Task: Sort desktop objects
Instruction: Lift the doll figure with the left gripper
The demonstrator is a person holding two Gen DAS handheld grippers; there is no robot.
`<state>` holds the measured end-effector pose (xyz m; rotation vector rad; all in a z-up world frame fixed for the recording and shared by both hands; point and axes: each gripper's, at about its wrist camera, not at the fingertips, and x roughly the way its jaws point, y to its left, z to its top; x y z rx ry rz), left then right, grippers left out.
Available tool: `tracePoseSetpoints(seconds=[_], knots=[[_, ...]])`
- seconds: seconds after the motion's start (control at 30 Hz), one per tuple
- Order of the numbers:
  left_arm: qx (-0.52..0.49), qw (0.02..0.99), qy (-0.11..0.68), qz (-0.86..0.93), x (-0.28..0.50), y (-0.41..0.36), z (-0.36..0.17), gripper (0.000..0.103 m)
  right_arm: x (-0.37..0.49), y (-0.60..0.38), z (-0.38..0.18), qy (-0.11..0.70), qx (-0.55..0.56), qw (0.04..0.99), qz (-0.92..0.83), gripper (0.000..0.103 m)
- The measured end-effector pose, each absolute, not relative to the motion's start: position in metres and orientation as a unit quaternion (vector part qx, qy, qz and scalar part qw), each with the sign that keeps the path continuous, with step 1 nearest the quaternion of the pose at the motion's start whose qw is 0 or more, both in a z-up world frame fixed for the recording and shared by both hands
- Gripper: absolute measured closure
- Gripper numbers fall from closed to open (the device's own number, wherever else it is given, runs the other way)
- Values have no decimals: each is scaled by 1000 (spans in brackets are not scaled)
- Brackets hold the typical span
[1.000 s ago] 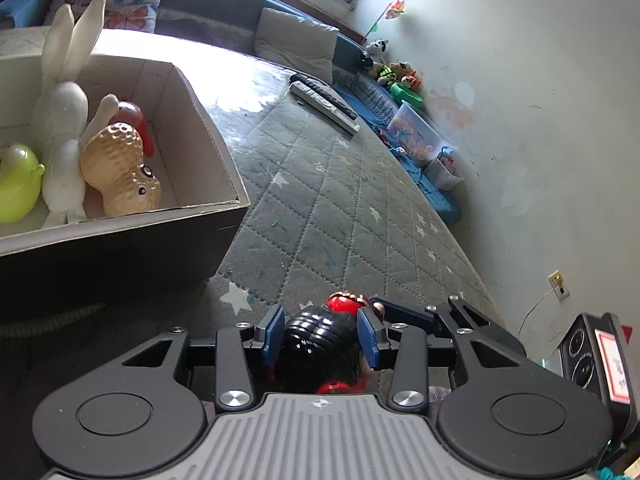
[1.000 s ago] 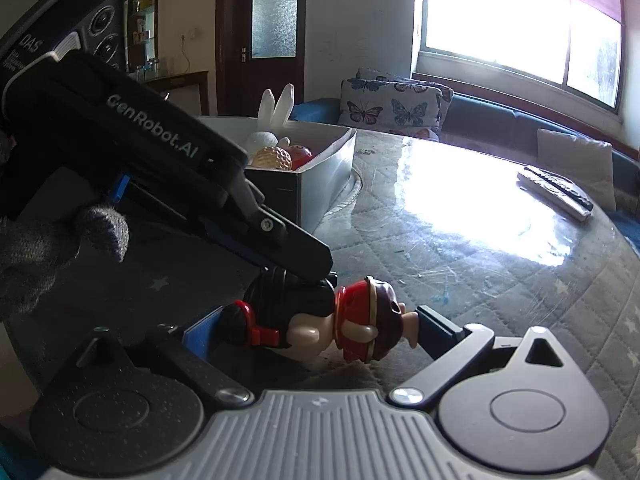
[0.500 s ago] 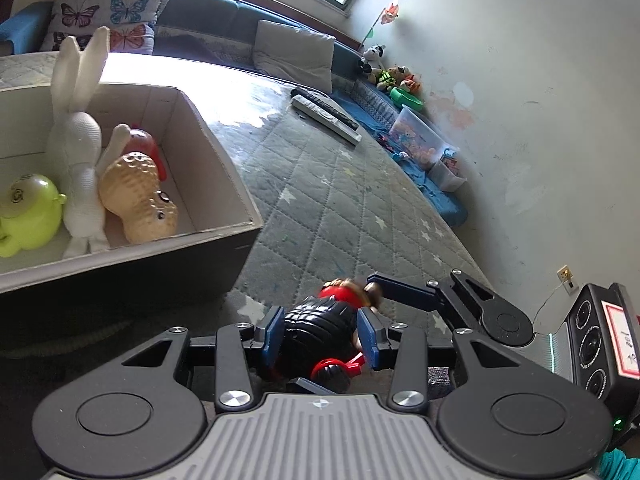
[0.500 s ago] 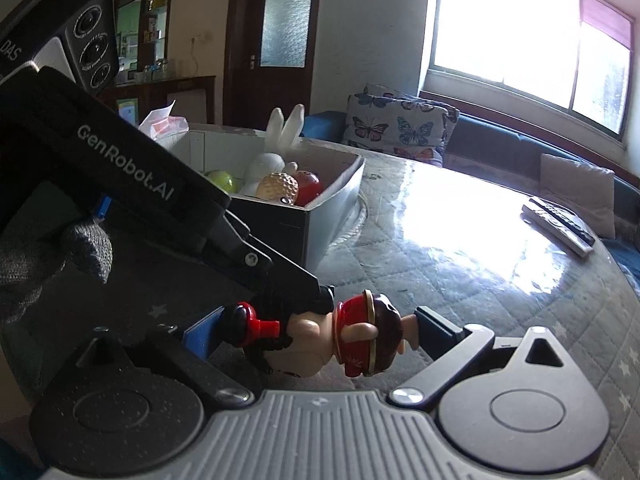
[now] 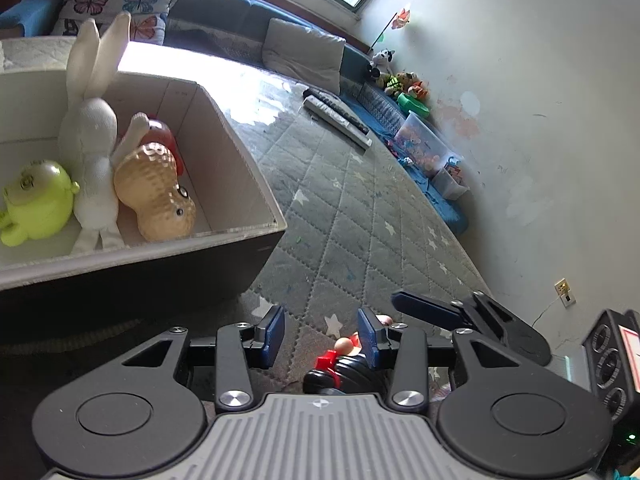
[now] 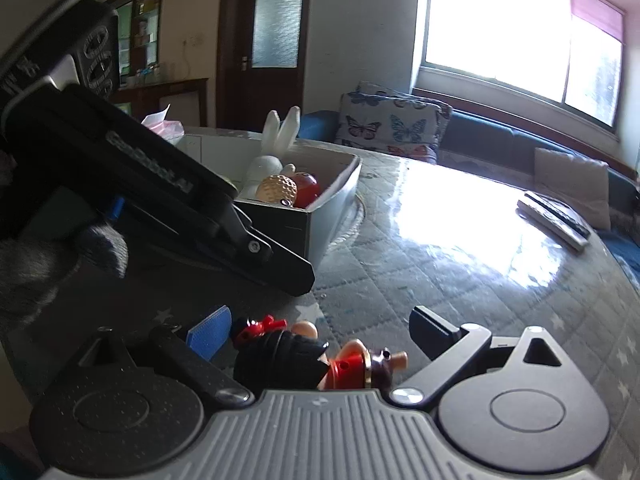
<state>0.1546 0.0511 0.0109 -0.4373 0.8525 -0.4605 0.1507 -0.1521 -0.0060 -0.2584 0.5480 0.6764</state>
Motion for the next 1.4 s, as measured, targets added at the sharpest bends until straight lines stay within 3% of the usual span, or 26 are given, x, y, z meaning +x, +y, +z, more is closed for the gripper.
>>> tracePoseSetpoints(seconds=[0.33, 0.67, 1.4], knots=[[-240, 844, 425, -223, 154, 52, -5, 61, 140, -167, -12, 290, -104, 901, 306, 8], [-281, 835, 419, -218, 142, 62, -9, 60, 138, -156, -18, 298, -116, 897, 305, 18], [-339, 813, 416, -225, 133, 58, -17, 57, 138, -146, -23, 306, -145, 896, 287, 17]])
